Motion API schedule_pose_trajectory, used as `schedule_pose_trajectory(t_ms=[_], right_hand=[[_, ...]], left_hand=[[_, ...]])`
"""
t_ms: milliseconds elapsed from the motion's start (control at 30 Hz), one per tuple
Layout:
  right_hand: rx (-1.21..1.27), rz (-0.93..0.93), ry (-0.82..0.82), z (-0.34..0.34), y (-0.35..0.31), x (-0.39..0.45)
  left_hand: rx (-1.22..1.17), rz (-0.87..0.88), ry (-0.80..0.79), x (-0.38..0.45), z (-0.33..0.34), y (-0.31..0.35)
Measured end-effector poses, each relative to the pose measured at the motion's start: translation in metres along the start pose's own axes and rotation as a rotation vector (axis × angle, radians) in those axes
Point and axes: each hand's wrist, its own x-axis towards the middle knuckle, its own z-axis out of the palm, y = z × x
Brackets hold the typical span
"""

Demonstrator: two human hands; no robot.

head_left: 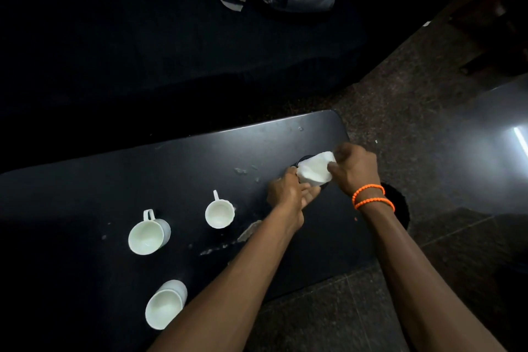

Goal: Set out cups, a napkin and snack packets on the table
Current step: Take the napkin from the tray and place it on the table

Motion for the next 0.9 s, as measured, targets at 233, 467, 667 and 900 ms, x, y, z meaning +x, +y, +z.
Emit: schedule_pose_trajectory(t_ms=[233, 467, 667, 900], right_hand=[[0.208, 0.054, 0.061, 0.011, 0.019, -0.003], [0.781, 0.421, -0.339, 0.036, 0.031, -0.01], [0.927, 0.472, -0.289, 0.05, 0.05, -0.043], [0.77, 0.464, -0.28, 0.069, 0.058, -0.099]], left_hand=[[0.17, 0.217, 0.17, 0.019, -0.009, -0.005], [0.455, 0.322, -0.093, 0.011, -0.012, -0.011], [0.504, 0.35, -0.093, 0.002, -0.035, -0.032], [0.399, 0.382, -0.116, -0.004, -0.089, -0.073]])
